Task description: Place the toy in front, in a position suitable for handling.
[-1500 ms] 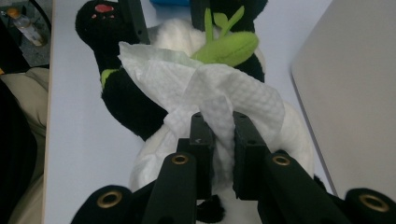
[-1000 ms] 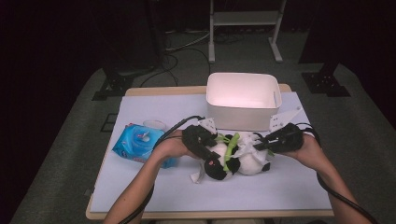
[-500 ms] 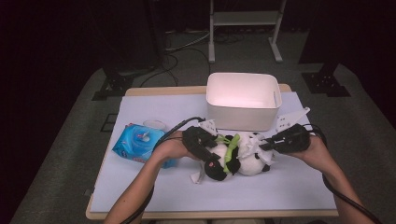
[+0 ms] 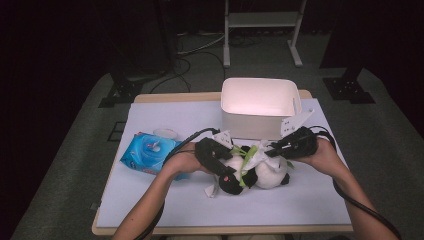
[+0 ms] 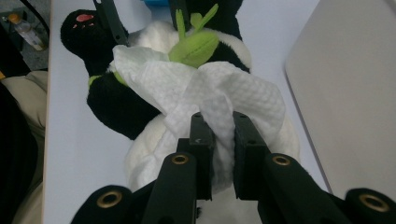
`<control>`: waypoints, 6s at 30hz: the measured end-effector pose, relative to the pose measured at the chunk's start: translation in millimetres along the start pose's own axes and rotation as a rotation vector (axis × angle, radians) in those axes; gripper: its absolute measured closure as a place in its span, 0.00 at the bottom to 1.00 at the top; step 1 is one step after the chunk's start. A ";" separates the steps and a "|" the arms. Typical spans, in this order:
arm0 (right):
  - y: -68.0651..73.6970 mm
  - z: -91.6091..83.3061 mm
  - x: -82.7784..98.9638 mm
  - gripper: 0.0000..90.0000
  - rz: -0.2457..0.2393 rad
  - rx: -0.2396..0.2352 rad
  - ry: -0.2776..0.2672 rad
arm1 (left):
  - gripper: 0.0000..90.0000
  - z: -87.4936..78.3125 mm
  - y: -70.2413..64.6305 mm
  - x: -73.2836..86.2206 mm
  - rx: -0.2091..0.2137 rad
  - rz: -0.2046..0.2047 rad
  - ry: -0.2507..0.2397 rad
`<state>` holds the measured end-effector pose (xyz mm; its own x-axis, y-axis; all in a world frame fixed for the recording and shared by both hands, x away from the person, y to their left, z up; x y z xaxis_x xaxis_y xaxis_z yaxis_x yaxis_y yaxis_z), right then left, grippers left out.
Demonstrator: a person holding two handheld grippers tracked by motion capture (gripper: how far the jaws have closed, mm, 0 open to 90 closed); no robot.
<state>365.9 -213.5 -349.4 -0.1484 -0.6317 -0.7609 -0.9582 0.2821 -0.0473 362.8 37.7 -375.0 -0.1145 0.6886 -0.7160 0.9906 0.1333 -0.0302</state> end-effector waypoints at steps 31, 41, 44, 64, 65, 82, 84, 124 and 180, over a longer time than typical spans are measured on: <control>-14.8 -15.7 29.9 0.88 0.085 0.018 0.000 | 0.51 -0.7 -4.7 1.9 0.011 0.012 -0.017; -20.9 15.4 -10.8 0.88 0.015 -0.024 0.022 | 0.51 -1.0 -5.1 2.9 0.012 0.021 -0.020; -24.1 21.3 -11.8 0.88 0.019 -0.032 0.026 | 0.51 -1.1 -4.7 3.9 0.013 0.021 -0.027; -34.5 -12.7 51.0 0.88 0.164 0.021 -0.007 | 0.52 -1.5 -3.4 5.3 0.020 0.013 -0.037; -33.7 -14.2 55.2 0.88 0.173 0.023 -0.011 | 0.52 -1.6 -3.3 5.3 0.020 0.013 -0.037; 2.9 -18.9 84.7 0.88 0.163 0.015 -0.007 | 0.53 1.4 7.2 4.2 -0.010 -0.031 -0.041; 4.1 -18.4 83.5 0.88 0.157 0.015 -0.005 | 0.53 1.7 8.0 4.3 -0.010 -0.036 -0.045; 31.7 12.0 11.2 0.89 -0.065 -0.039 0.004 | 0.53 0.9 9.7 5.1 -0.006 -0.042 -0.047; -11.1 -0.7 14.5 0.88 0.018 0.022 -0.049 | 0.53 7.9 -7.0 -1.8 -0.005 0.000 -0.042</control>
<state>374.2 -226.4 -359.4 -0.1529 -0.5906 -0.7923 -0.9499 0.3089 -0.0469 356.7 29.9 -379.0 -0.1108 0.6585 -0.7444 0.9903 0.1364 -0.0267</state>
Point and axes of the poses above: each handheld gripper's, and its own axes: z roughly forward along the jaws, x roughly out of its underside, y roughly to its left, the point moved 2 cm from there along z, roughly forward along the jaws, and after that the axes turned 7 degrees about -y, right-handed, at the moved point
